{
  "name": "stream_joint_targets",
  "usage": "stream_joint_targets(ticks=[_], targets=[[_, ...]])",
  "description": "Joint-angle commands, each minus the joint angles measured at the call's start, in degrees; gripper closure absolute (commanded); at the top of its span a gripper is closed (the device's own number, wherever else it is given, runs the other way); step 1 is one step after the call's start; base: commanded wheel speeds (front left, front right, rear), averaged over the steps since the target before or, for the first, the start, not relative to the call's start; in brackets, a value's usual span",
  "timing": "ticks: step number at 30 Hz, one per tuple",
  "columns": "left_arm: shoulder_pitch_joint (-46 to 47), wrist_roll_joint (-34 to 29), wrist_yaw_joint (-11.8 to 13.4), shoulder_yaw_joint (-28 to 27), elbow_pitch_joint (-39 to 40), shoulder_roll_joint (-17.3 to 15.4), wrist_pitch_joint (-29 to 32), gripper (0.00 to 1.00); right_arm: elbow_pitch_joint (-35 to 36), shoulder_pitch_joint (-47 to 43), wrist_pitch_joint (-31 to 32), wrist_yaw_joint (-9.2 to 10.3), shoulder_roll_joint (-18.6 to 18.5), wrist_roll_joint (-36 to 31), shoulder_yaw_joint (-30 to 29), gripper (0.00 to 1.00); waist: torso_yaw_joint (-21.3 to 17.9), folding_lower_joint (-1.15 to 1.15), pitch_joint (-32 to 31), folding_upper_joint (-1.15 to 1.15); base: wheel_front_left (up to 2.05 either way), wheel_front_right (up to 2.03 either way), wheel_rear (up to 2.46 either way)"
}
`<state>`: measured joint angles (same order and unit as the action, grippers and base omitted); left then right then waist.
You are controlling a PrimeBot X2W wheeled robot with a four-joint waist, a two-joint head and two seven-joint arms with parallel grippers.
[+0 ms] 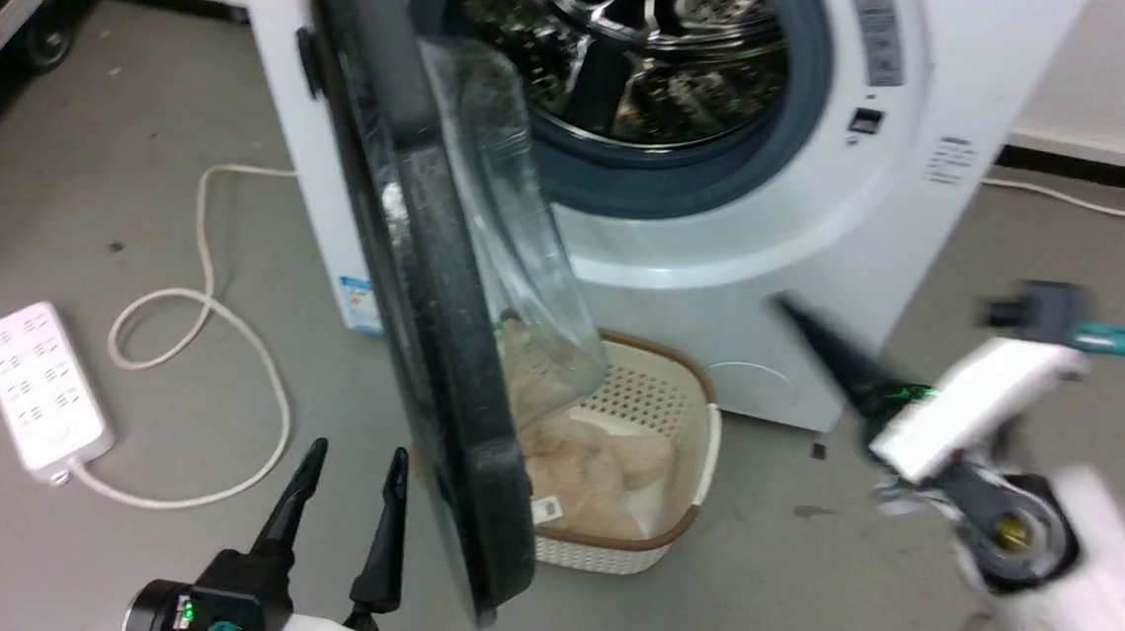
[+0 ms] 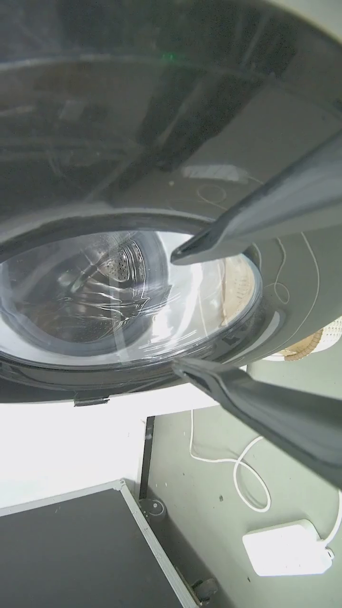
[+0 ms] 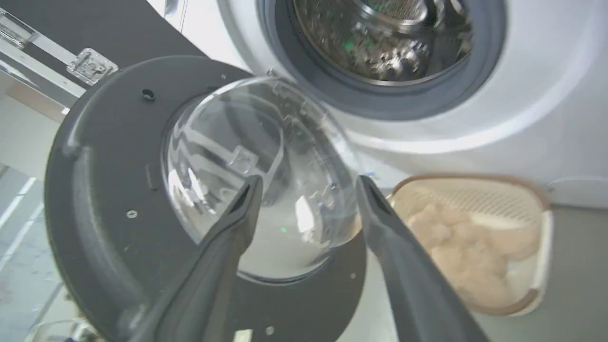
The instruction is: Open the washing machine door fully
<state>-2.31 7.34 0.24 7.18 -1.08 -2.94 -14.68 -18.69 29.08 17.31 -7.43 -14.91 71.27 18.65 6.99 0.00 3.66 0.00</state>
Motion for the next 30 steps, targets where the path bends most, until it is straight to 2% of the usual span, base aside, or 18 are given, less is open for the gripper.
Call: stream_joint_targets(ticks=[1,5,8,12,17,20,24,30], targets=[[-0.1,0.3,-0.4,-0.4,-0.2,-0.3,-0.3,0.00,1.4,-1.9,-3.4,-0.06,-1.6,-3.4,-0.2,0.00,-1.0,0.00,-0.8,0.00,0.00,0.00,0.00],[-0.5,0.5,-0.9,-1.4,-0.6,-0.5,-0.3,0.00,4.1,-6.0,-17.7,-0.06,-7.1,-20.7,-0.4,0.00,-2.6,0.00,-2.5,0.00,0.00,0.00,0.00],[-1.3,0.8,-1.4,-2.1,-0.7,-0.8,-0.3,0.00,4.3,-9.9,-24.7,-0.06,-7.3,-31.2,-3.6,0.00,-3.7,0.00,-3.8,0.00,0.00,0.00,0.00],[-2.1,1.0,-1.8,-2.9,-0.7,-0.9,-0.3,0.00,6.2,-16.2,-29.3,-0.06,-3.8,-45.1,-11.0,0.00,-4.7,0.00,-4.4,0.00,0.00,0.00,0.00],[-2.8,1.0,-2.0,-3.1,-0.5,-0.8,-0.3,0.00,11.6,-25.5,-30.7,-0.06,5.8,-59.6,-20.5,0.00,-5.2,0.00,-4.5,0.00,0.00,0.00,0.00],[-3.1,1.1,-2.3,-3.0,-0.7,-0.8,-0.3,0.00,13.9,-30.5,-31.0,-0.06,10.1,-65.0,-22.9,0.00,-5.5,0.00,-4.4,0.00,0.00,0.00,0.00],[-3.1,1.0,-2.5,-3.2,-1.4,-0.7,-0.3,0.00,15.0,-34.4,-31.7,-0.06,11.8,-68.9,-24.0,0.00,-5.5,0.00,-4.2,0.00,0.00,0.00,0.00],[-2.9,1.0,-2.5,-3.2,-2.1,-0.6,-0.3,0.00,14.3,-35.9,-32.2,-0.06,12.0,-65.0,-24.1,0.00,-5.3,0.00,-4.4,0.00,0.00,0.00,0.00]])
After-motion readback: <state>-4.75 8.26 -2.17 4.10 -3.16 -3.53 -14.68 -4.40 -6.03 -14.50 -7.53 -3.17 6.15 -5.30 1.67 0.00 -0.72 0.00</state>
